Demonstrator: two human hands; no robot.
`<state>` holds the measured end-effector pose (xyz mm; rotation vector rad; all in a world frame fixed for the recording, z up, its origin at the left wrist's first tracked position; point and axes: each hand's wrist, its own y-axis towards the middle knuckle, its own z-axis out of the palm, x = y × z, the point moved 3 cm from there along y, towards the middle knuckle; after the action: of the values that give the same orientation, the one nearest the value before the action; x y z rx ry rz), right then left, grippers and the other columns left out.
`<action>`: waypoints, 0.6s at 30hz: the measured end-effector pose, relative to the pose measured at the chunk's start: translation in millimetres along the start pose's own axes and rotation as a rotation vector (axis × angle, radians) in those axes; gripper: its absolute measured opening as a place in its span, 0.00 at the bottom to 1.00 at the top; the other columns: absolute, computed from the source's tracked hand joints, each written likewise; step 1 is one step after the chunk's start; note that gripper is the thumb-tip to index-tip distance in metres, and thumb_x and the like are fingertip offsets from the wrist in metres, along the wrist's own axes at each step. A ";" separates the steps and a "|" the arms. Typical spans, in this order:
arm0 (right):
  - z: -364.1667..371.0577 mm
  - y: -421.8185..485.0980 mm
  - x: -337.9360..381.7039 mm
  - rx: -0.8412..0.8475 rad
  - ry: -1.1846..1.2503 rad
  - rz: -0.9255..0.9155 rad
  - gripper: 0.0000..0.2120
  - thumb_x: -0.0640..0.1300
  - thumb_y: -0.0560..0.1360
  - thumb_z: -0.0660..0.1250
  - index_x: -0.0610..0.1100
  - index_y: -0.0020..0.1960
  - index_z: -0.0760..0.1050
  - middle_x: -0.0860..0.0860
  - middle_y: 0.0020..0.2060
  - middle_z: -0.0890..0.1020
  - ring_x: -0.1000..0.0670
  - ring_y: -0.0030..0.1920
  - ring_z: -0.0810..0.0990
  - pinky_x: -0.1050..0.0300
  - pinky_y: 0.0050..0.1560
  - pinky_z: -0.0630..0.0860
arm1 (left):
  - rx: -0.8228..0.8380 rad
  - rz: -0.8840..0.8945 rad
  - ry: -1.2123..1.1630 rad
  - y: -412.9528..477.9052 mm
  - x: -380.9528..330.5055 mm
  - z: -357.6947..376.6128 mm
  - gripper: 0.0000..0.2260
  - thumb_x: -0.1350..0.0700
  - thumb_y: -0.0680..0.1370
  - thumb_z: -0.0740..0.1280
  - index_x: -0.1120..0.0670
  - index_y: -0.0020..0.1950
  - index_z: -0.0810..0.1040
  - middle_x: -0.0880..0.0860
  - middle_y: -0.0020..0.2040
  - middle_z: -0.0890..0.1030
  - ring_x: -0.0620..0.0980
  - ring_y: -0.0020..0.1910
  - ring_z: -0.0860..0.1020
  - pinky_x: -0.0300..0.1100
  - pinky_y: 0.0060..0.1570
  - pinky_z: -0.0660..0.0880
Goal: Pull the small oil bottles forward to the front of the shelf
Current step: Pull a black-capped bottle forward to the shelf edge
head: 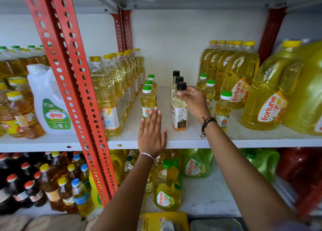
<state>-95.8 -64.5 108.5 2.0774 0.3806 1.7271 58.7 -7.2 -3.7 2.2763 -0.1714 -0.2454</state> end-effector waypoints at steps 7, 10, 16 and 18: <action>-1.6 -3.2 1.3 -0.049 0.036 -0.015 0.13 0.39 0.68 0.73 0.38 0.51 0.79 0.42 0.47 0.84 0.48 0.46 0.84 0.56 0.50 0.80 | 0.004 0.000 0.006 0.6 0.0 0.2 0.28 0.48 0.79 0.50 0.58 0.77 0.53 0.55 0.78 0.55 0.50 0.77 0.50 0.49 0.75 0.42; -2.8 -4.8 2.6 -0.048 0.028 -0.028 0.13 0.39 0.68 0.74 0.38 0.51 0.80 0.40 0.46 0.85 0.46 0.46 0.84 0.52 0.52 0.80 | 0.009 -0.001 0.006 0.6 -0.1 0.1 0.28 0.49 0.79 0.50 0.58 0.77 0.52 0.55 0.78 0.54 0.50 0.77 0.50 0.49 0.75 0.42; -8.5 -15.6 10.8 -0.042 0.011 -0.039 0.12 0.40 0.69 0.73 0.39 0.52 0.80 0.42 0.46 0.85 0.49 0.45 0.84 0.58 0.50 0.79 | 0.015 -0.002 0.003 0.8 -0.5 -0.9 0.28 0.49 0.79 0.50 0.58 0.77 0.54 0.56 0.78 0.55 0.51 0.77 0.51 0.48 0.75 0.42; -10.9 -20.2 13.4 -0.042 0.009 -0.035 0.12 0.40 0.69 0.73 0.39 0.52 0.80 0.44 0.46 0.85 0.49 0.45 0.84 0.60 0.49 0.79 | 0.018 -0.003 0.007 1.3 -0.4 -0.7 0.28 0.49 0.79 0.50 0.58 0.77 0.54 0.55 0.78 0.55 0.51 0.77 0.51 0.48 0.74 0.42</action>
<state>-102.8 -39.2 112.0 2.0222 0.3789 1.7106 58.4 -7.5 -2.2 2.2950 -0.1677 -0.2386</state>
